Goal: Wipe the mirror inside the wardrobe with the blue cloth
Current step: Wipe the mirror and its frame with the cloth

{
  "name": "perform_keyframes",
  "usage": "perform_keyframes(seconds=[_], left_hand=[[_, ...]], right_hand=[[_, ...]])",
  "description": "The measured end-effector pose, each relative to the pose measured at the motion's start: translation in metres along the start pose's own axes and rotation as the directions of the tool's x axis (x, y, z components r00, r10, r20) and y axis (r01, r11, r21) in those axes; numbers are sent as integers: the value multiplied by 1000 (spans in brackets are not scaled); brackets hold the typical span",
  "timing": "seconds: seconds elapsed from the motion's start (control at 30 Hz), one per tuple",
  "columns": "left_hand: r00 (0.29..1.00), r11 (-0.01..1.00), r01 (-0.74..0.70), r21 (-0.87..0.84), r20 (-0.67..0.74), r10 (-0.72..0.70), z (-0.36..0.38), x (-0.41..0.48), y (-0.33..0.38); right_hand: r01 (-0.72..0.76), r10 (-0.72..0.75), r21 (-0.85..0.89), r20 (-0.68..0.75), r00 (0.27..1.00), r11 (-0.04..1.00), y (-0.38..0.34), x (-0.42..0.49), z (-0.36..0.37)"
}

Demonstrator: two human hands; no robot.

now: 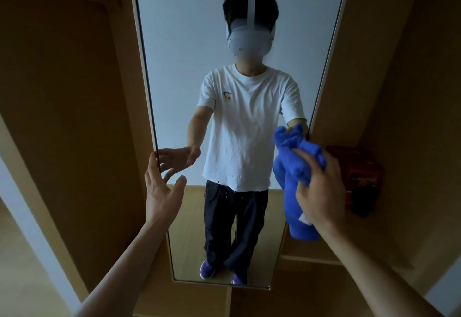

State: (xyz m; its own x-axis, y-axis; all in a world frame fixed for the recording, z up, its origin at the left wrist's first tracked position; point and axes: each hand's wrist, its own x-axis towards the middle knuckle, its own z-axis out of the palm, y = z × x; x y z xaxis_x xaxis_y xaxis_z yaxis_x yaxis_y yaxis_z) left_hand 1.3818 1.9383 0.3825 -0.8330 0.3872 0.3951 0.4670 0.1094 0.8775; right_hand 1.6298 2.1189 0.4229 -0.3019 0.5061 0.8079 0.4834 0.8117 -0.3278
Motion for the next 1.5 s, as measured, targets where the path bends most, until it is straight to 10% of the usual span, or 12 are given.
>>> perform_keyframes(seconds=[0.77, 1.23, 1.5], left_hand=[[997, 997, 4, -81, 74, 2, -14, 13, -11], [958, 962, 112, -250, 286, -37, -42, 30, -12], [892, 781, 352, -516, 438, -113, -56, 28, -12]], right_hand=[[-144, 173, 115, -303, 937, 983, -63, 12, 48], [55, -44, 176, -66, 997, 983, -182, -4, 120], [151, -187, 181, 207, 960, 972, -221, -34, 162]])
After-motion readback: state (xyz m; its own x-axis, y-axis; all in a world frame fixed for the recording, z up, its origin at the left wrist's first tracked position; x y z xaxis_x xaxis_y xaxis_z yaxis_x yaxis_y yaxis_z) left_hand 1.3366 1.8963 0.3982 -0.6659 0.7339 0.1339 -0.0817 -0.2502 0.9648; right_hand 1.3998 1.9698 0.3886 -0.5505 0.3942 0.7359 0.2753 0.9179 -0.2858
